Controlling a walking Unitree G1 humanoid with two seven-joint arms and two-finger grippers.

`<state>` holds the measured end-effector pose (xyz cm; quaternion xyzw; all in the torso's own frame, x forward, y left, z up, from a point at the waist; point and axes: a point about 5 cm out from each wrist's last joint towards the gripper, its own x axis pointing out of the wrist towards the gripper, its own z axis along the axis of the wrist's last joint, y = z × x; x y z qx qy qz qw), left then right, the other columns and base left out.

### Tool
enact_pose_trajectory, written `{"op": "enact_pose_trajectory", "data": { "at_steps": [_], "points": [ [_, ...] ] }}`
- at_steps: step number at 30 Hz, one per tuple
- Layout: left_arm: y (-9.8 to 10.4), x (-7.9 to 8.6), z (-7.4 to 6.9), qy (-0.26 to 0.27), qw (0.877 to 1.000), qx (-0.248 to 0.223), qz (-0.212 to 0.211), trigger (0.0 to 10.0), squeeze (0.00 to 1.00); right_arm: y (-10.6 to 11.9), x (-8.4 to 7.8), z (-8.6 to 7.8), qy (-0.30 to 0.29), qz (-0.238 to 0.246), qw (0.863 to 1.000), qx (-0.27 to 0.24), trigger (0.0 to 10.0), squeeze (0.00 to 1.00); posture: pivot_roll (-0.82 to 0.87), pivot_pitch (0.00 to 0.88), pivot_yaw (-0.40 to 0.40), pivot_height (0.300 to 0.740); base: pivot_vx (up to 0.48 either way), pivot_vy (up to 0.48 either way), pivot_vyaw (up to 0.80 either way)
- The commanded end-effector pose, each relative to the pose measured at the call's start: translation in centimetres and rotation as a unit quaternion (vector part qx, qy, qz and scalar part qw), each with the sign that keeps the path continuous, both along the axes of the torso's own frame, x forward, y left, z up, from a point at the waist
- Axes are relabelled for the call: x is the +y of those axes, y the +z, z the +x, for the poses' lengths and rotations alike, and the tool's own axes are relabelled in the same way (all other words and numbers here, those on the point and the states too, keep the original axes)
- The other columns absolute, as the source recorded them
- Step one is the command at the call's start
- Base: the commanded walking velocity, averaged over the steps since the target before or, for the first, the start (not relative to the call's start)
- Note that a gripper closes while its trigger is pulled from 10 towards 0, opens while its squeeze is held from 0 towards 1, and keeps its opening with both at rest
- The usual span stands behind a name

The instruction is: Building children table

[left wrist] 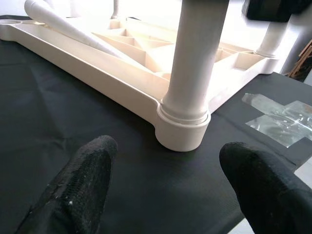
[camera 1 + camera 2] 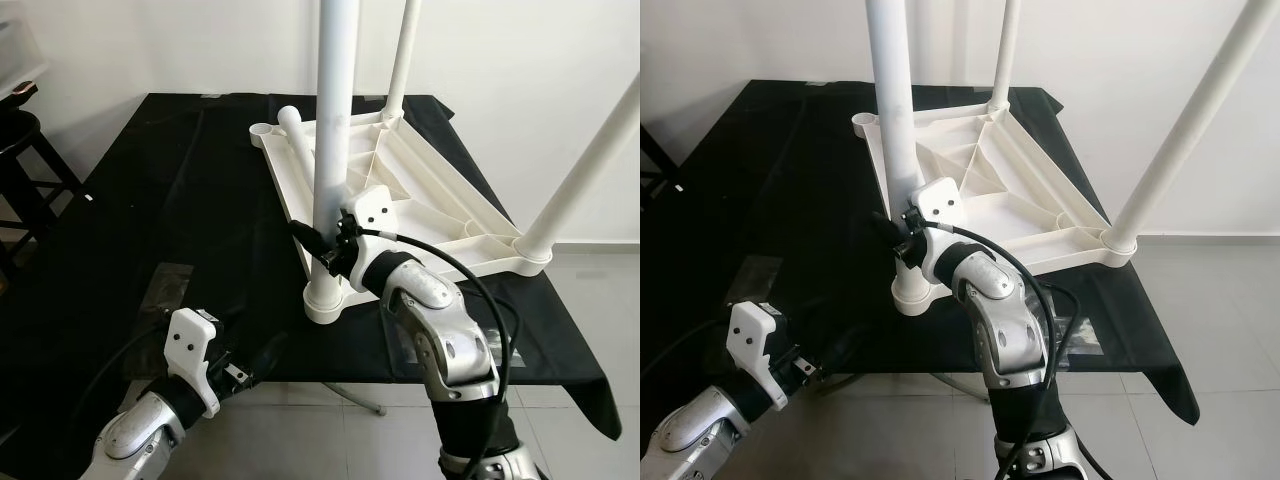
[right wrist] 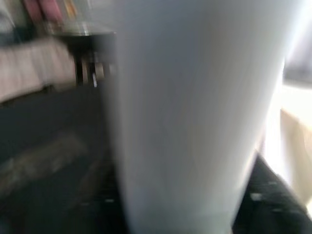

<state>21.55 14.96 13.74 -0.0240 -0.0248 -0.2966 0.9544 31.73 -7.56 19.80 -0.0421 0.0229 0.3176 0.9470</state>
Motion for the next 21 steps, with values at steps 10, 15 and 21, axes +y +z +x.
{"op": "enact_pose_trajectory", "data": {
  "at_steps": [10,15,21],
  "points": [
    [0.1,-0.3,-0.3,-0.003,1.0,-0.003,-0.003,10.0,0.0,2.2,-2.3,0.9,0.285,-0.015,0.958,-0.027,10.0,0.78,-0.11,0.152,-0.062,0.74,0.0,0.0,0.0],
    [0.2,-0.4,-0.6,-0.003,1.0,-0.003,-0.005,10.0,0.0,2.5,-3.2,1.2,0.359,-0.044,0.932,-0.021,10.0,0.0,-0.11,0.171,-0.061,0.74,0.0,0.0,0.0],
    [0.5,-0.7,-1.0,-0.005,1.0,-0.001,-0.01,10.0,0.0,4.1,-2.9,1.8,0.419,-0.038,0.907,-0.025,10.0,0.0,-0.09,0.189,-0.064,0.74,0.0,0.0,0.0]
  ]
}}
